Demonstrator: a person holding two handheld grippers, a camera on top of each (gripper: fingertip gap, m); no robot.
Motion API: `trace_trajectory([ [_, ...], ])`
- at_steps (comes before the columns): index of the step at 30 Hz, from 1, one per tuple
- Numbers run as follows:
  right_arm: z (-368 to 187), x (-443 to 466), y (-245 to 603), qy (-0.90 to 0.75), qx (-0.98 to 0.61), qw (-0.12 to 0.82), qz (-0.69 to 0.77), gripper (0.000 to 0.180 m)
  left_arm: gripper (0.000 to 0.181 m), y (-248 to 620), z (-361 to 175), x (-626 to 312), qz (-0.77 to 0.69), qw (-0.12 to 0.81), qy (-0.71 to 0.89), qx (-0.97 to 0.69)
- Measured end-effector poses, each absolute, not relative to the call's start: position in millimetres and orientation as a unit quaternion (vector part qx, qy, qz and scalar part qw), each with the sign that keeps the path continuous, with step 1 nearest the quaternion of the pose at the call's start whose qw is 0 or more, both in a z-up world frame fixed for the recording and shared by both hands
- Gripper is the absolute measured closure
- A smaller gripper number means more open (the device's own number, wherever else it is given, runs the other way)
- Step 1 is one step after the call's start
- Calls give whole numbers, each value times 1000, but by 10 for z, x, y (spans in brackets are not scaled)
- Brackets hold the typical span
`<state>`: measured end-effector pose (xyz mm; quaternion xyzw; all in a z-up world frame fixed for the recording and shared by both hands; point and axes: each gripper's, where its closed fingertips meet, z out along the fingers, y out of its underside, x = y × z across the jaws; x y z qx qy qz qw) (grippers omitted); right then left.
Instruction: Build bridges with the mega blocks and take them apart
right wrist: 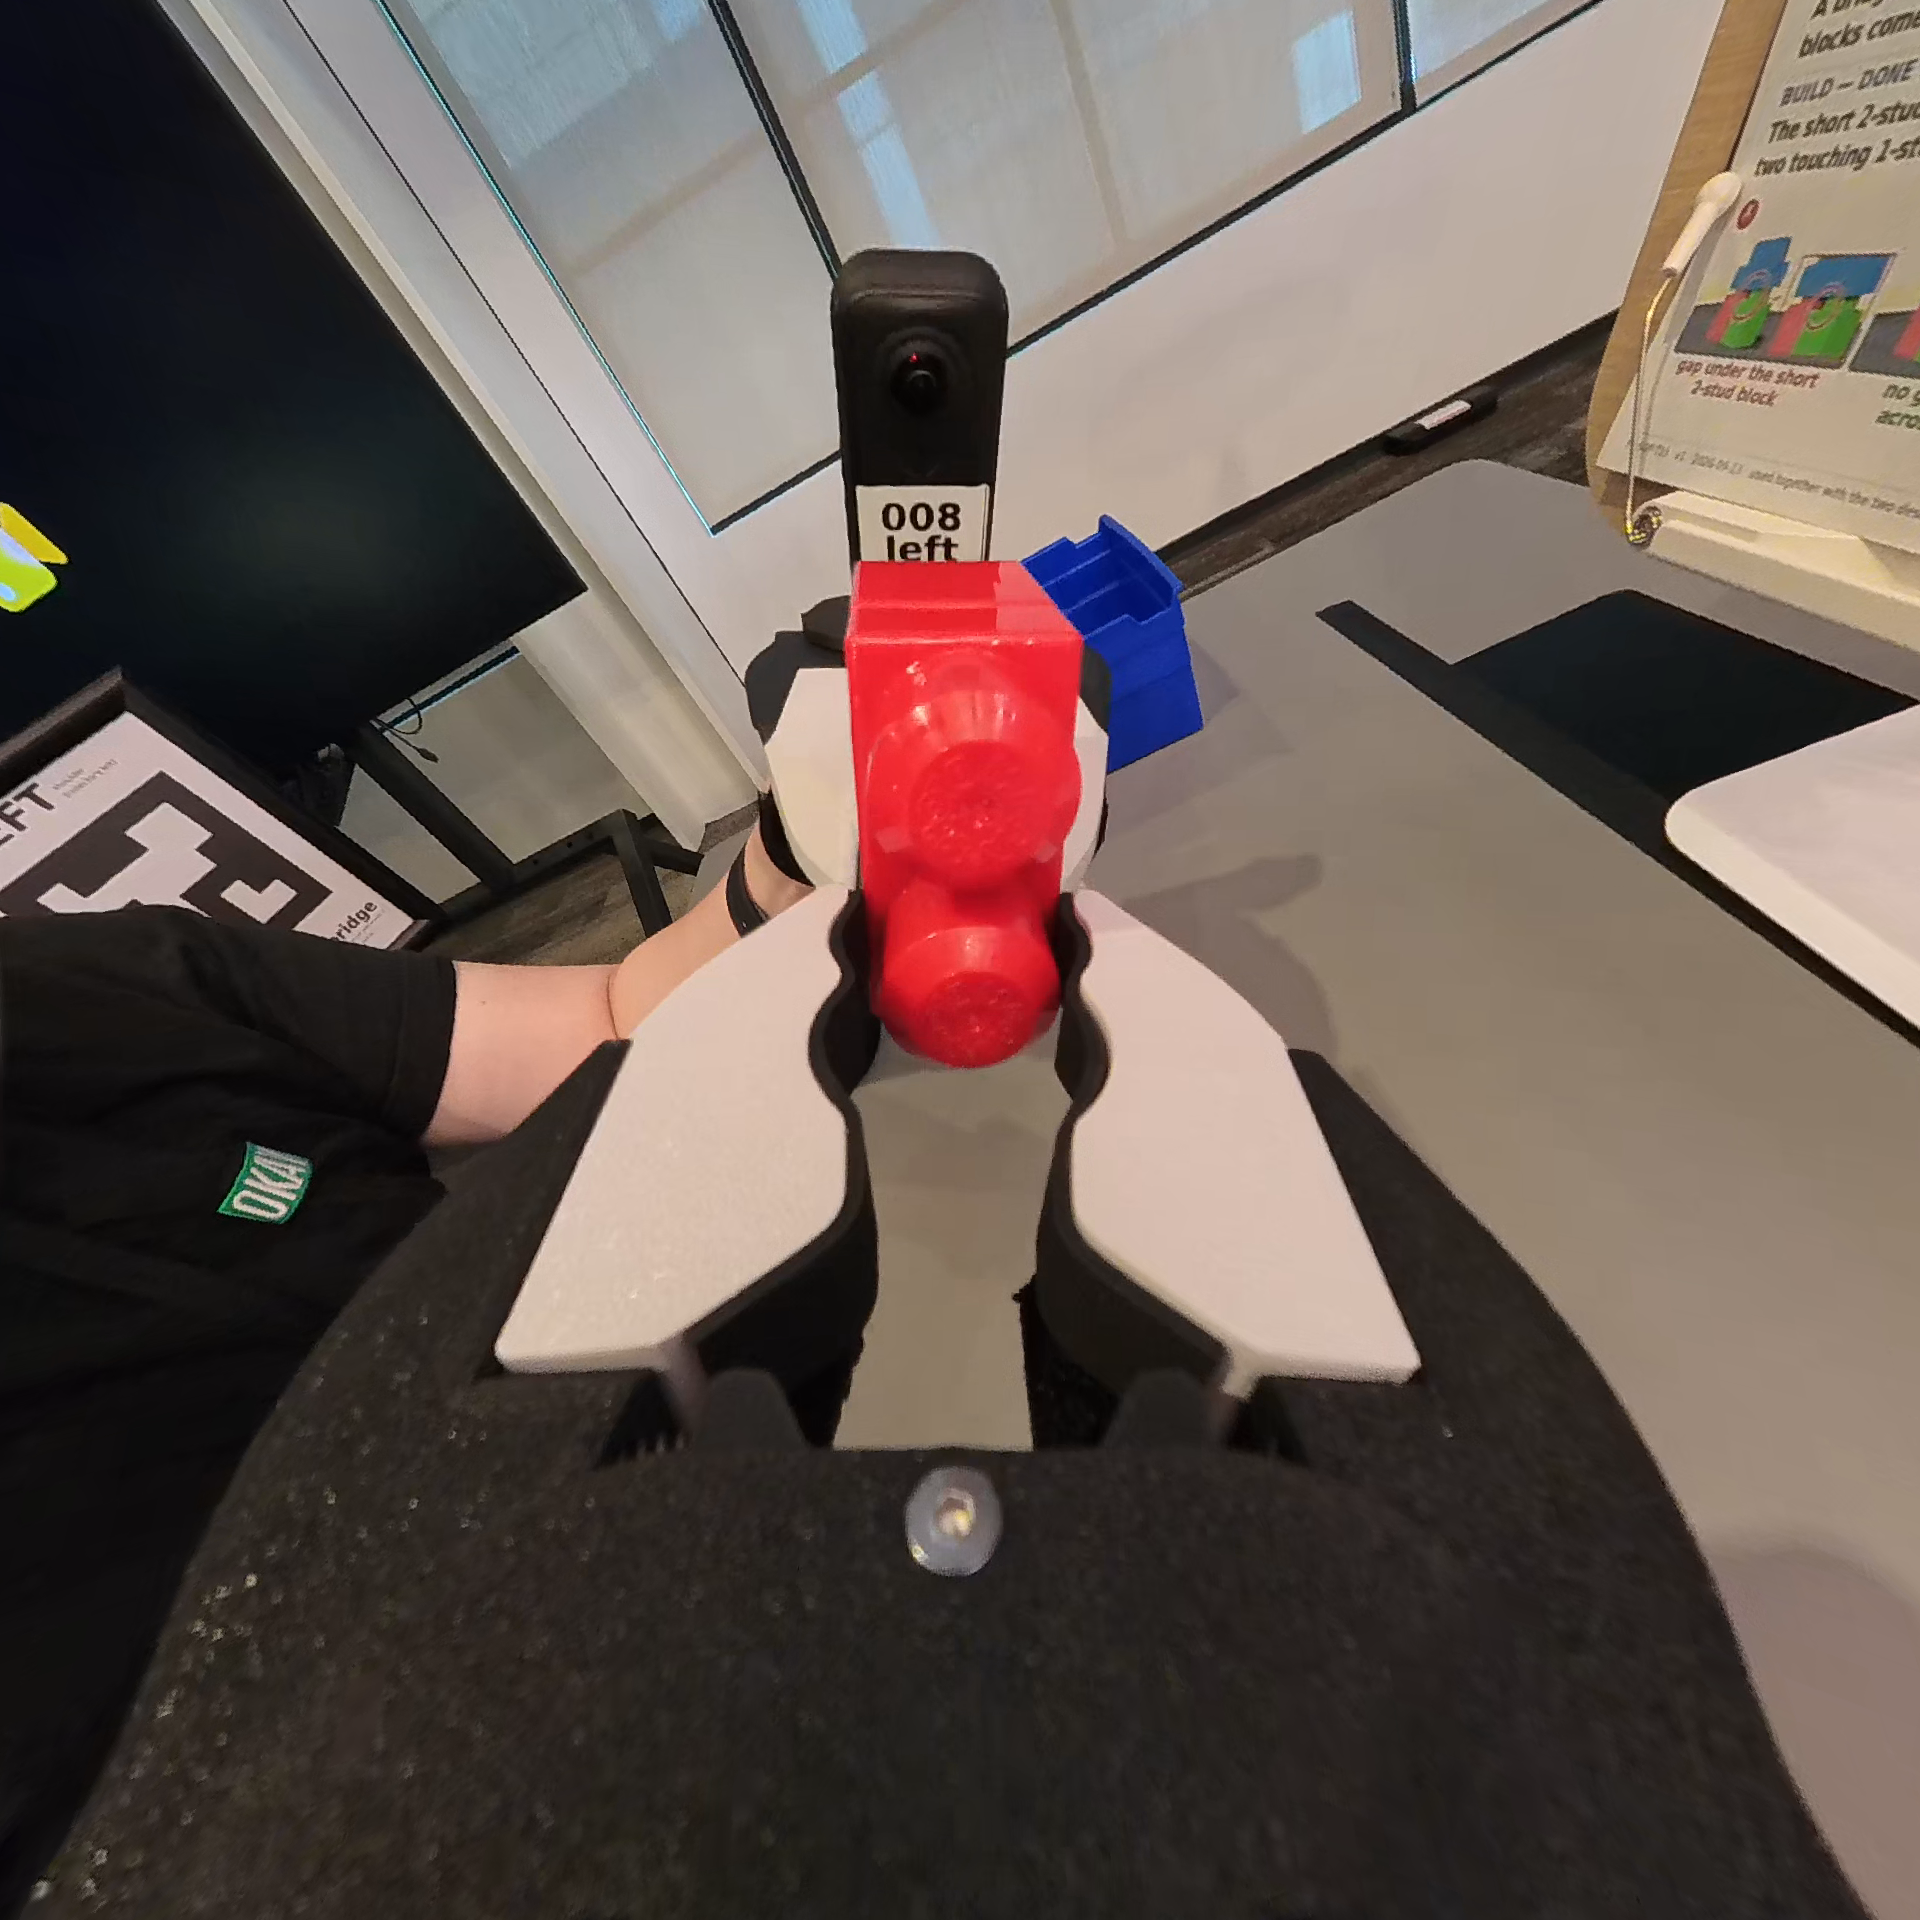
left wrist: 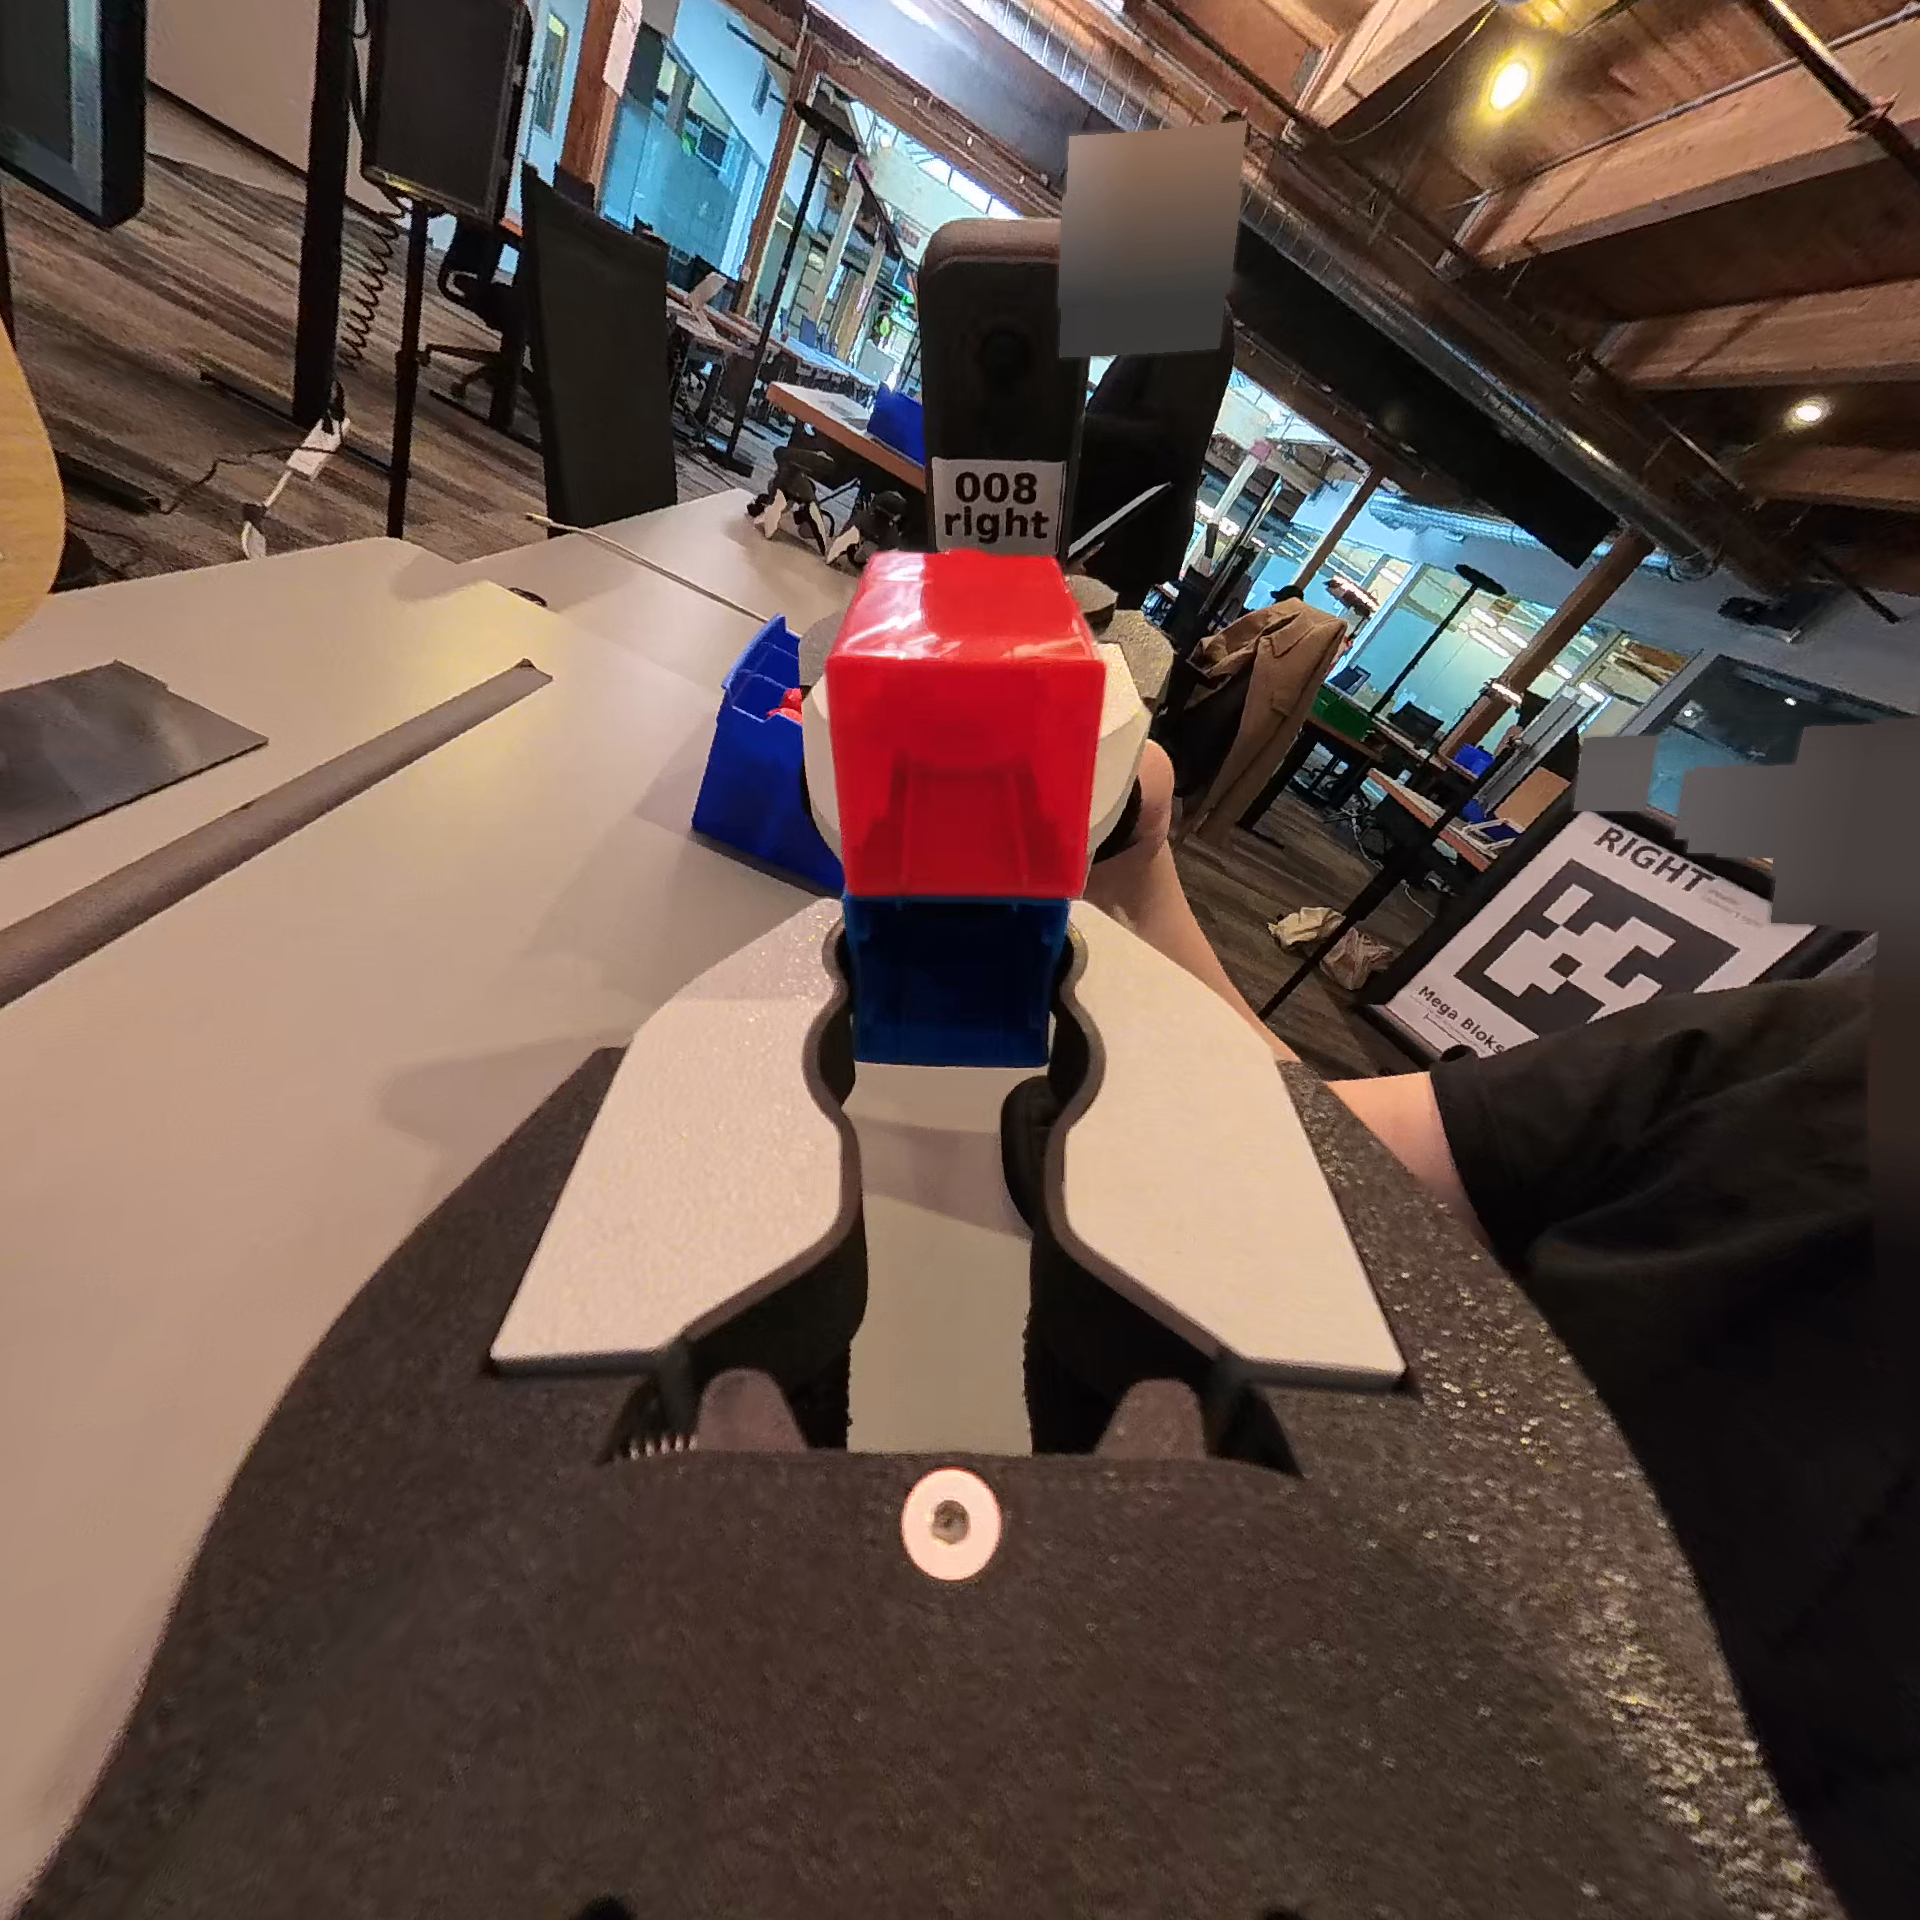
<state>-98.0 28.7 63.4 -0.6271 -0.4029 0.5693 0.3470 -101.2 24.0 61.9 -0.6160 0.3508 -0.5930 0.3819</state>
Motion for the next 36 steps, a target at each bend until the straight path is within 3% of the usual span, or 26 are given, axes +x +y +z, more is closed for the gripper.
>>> trace_trajectory([
  [10, 702, -961, 257, -413, -609, 362, 572, 145, 146, 191, 680, -993, -582, 393, 367, -610],
  [12, 756, -938, 351, -391, -614, 394, 562, 123, 146, 156, 708, -978, -592, 389, 367, -603],
  [13, 800, -920, 377, -381, -609, 406, 565, 121, 146, 154, 705, -973, -592, 387, 368, -603],
  [20, 862, -901, 300, -381, -585, 384, 604, 143, 146, 145, 612, -900, -576, 383, 381, -614],
  [24, 843, -911, 280, -395, -589, 382, 593, 145, 145, 130, 584, -896, -580, 372, 385, -614],
  [27, 813, -924, 291, -401, -594, 387, 581, 145, 125, 117, 690, -932, -601, 376, 377, -596],
  [33, 786, -985, 231, -421, -588, 382, 575, 145, 145, 185, 814, -1024, -615, 410, 351, -574],
  [36, 776, -973, 222, -424, -586, 378, 577, 145, 145, 175, 787, -1007, -604, 412, 360, -580],
])
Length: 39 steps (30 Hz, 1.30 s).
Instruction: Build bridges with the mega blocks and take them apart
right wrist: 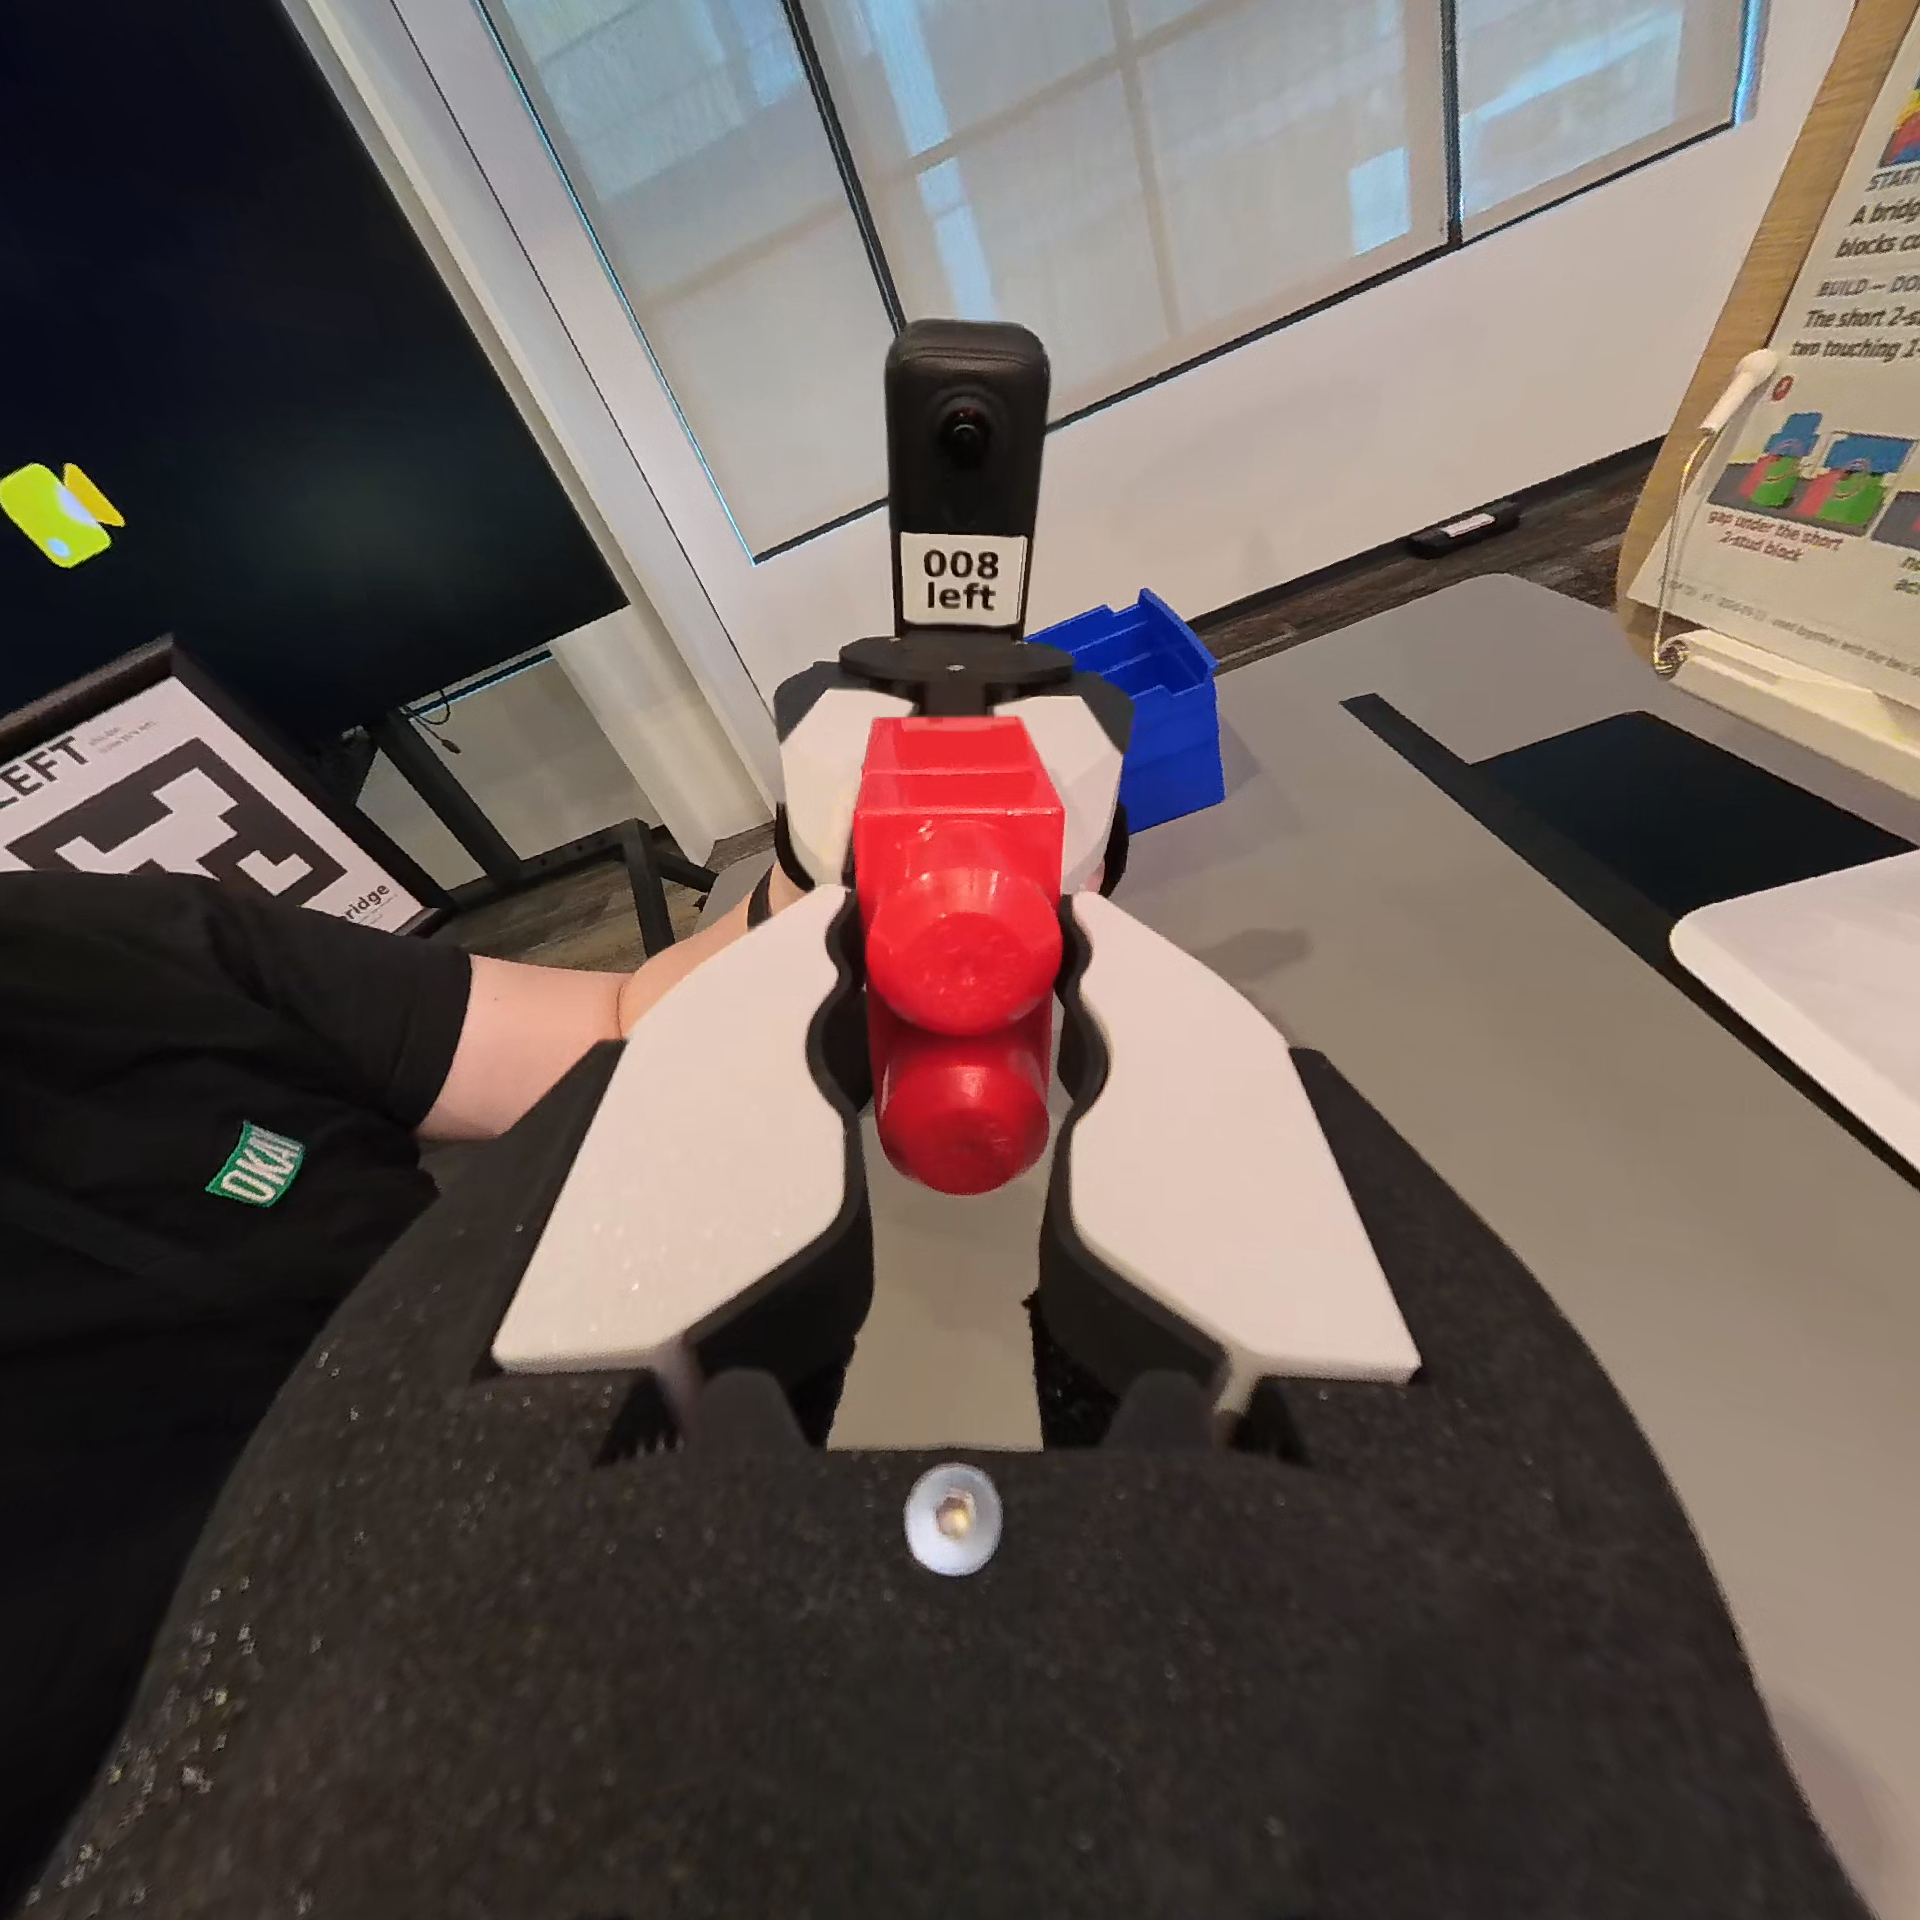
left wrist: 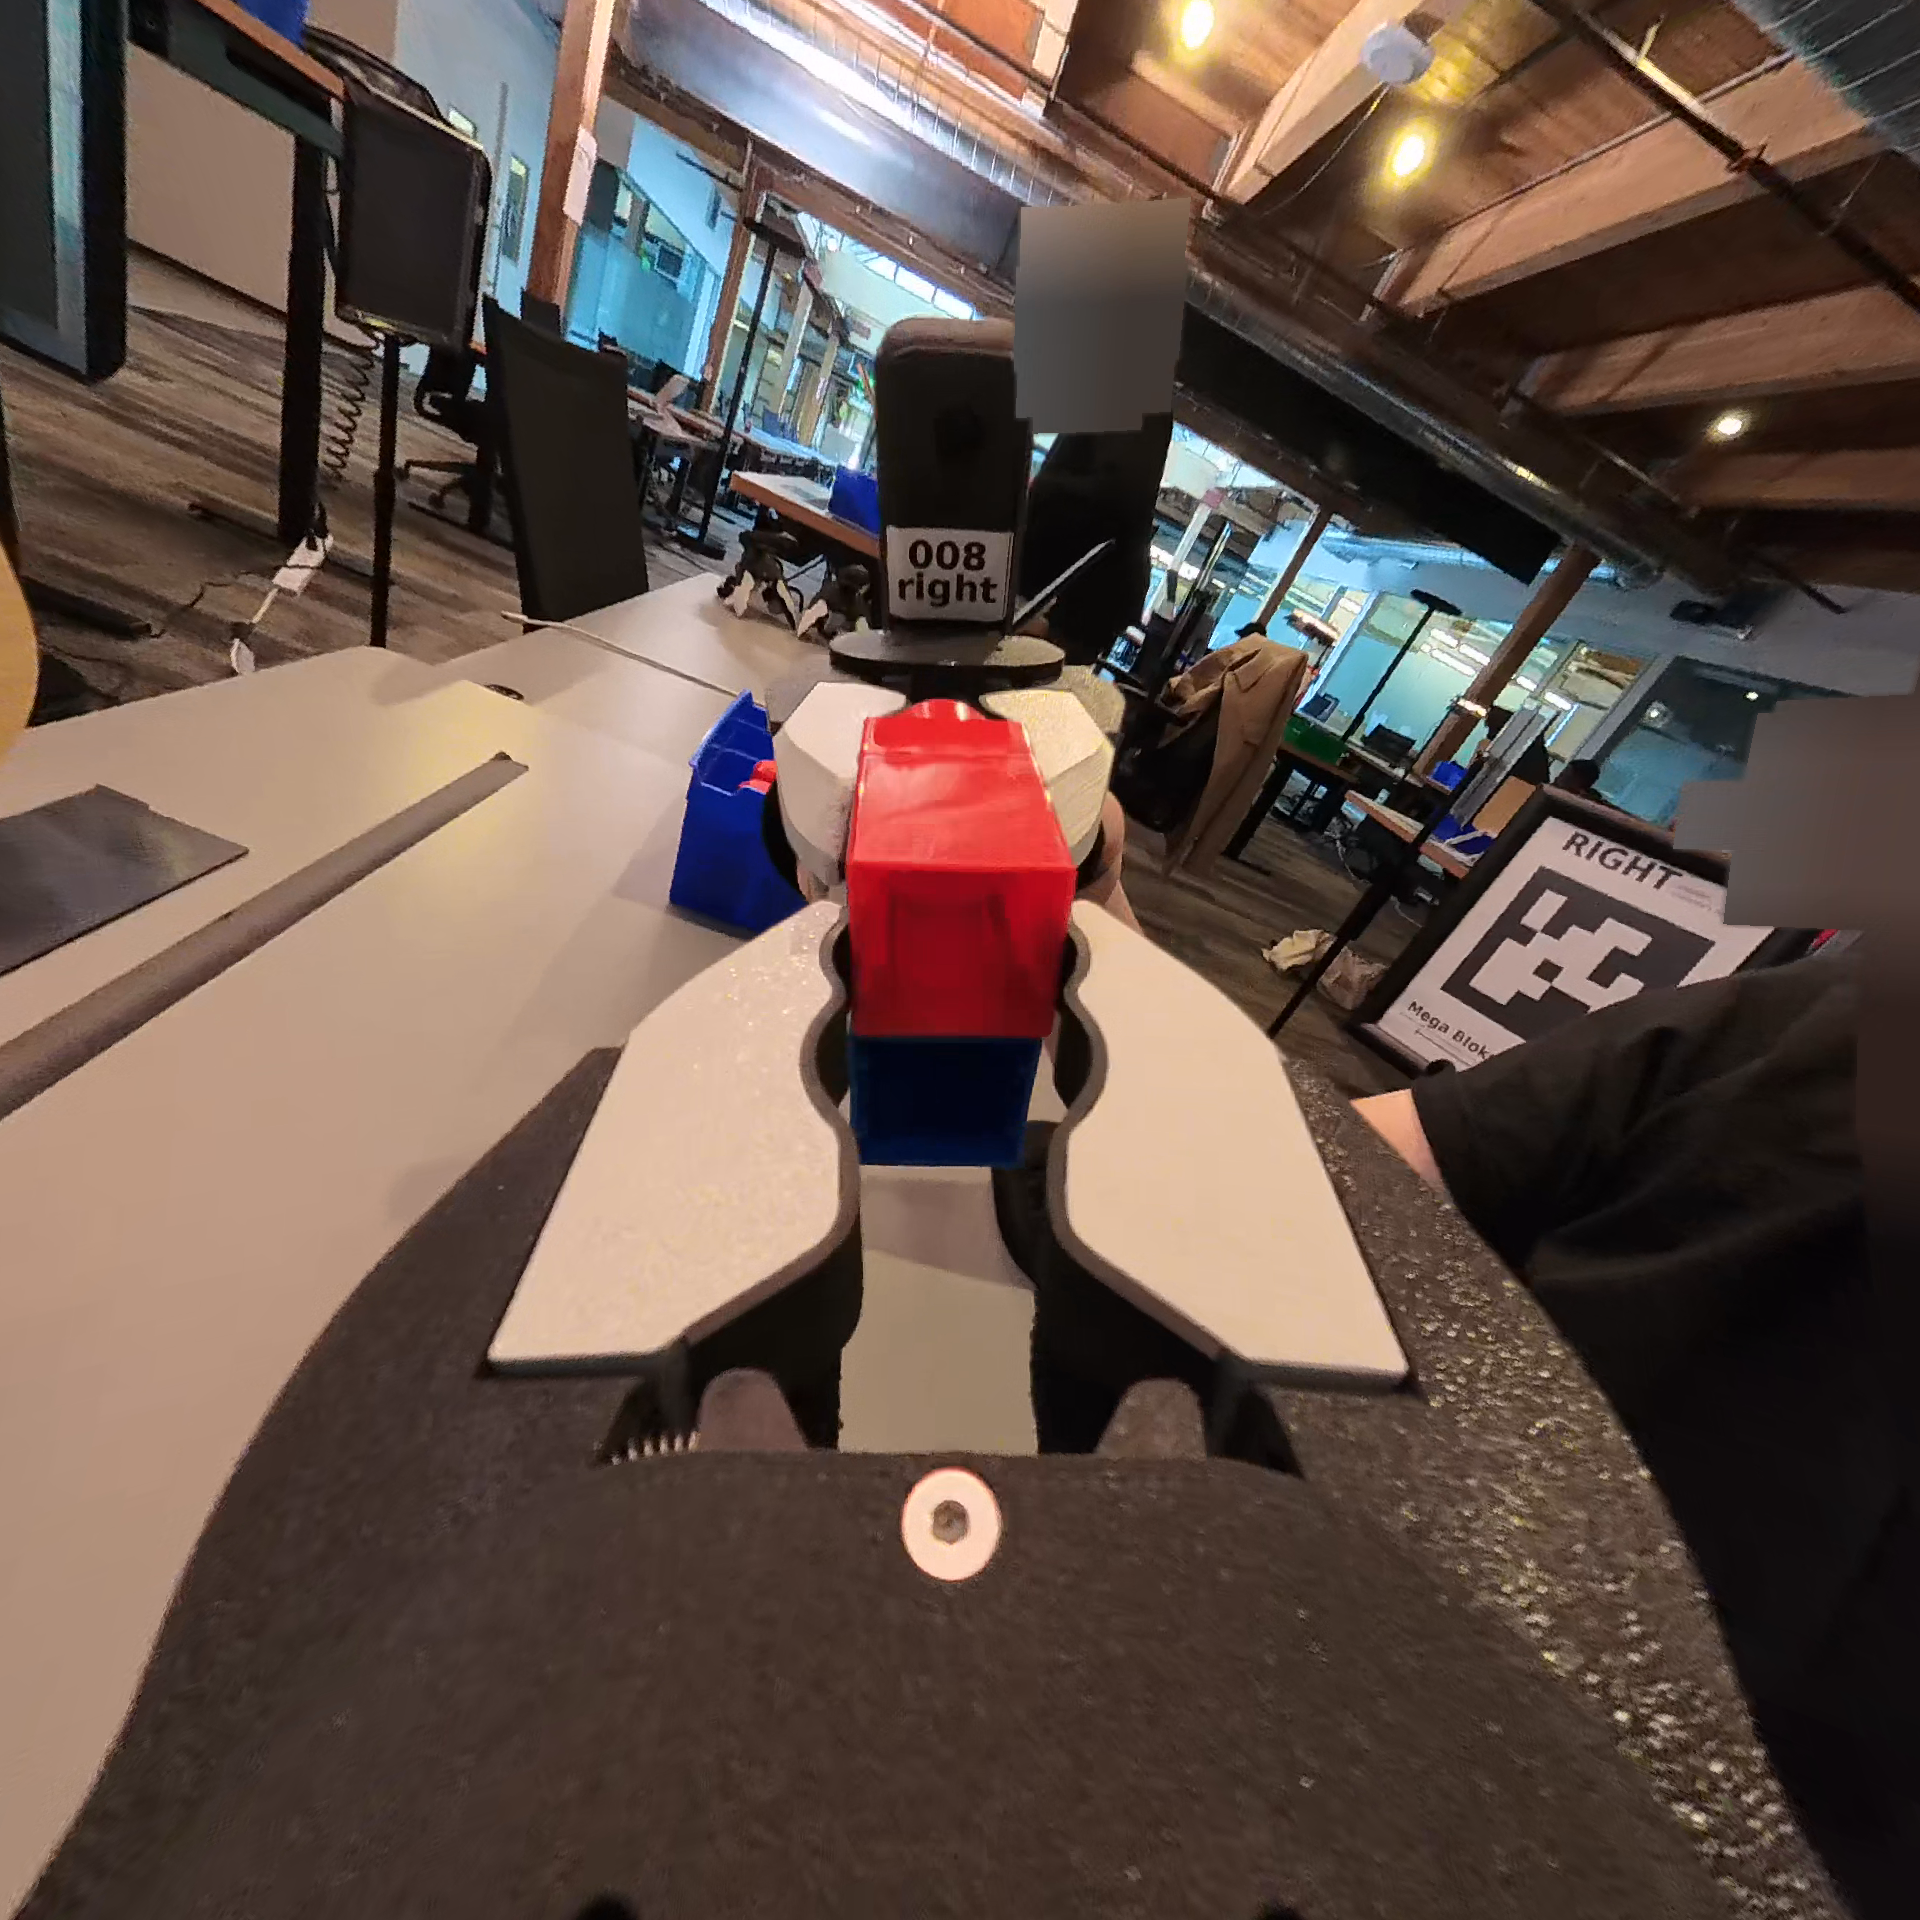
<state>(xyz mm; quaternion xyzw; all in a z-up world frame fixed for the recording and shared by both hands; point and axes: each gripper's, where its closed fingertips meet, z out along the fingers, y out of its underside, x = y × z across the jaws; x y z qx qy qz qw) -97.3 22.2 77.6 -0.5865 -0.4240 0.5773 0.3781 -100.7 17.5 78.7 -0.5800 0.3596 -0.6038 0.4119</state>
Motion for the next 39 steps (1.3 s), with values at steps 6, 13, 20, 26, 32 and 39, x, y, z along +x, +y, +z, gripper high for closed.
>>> trace_trajectory([
  [6, 724, -959, 221, -429, -599, 373, 564, 145, 145, 180, 723, -984, -598, 403, 360, -593],
  [13, 722, -933, 255, -415, -604, 365, 574, 145, 145, 208, 719, -954, -608, 399, 344, -595],
  [20, 851, -723, 541, -320, -600, 412, 606, 138, 145, 524, 960, -1248, -701, 431, 175, -540],
  [26, 910, -774, 590, -307, -598, 446, 591, 129, 145, 619, 1083, -1465, -667, 508, 148, -525],
  [32, 854, -1120, 506, -313, -591, 431, 605, 111, 145, 517, 1146, -1385, -649, 533, 171, -515],
  [39, 947, -1232, 441, -315, -550, 456, 624, 143, 145, 464, 1114, -1278, -661, 513, 188, -514],
])
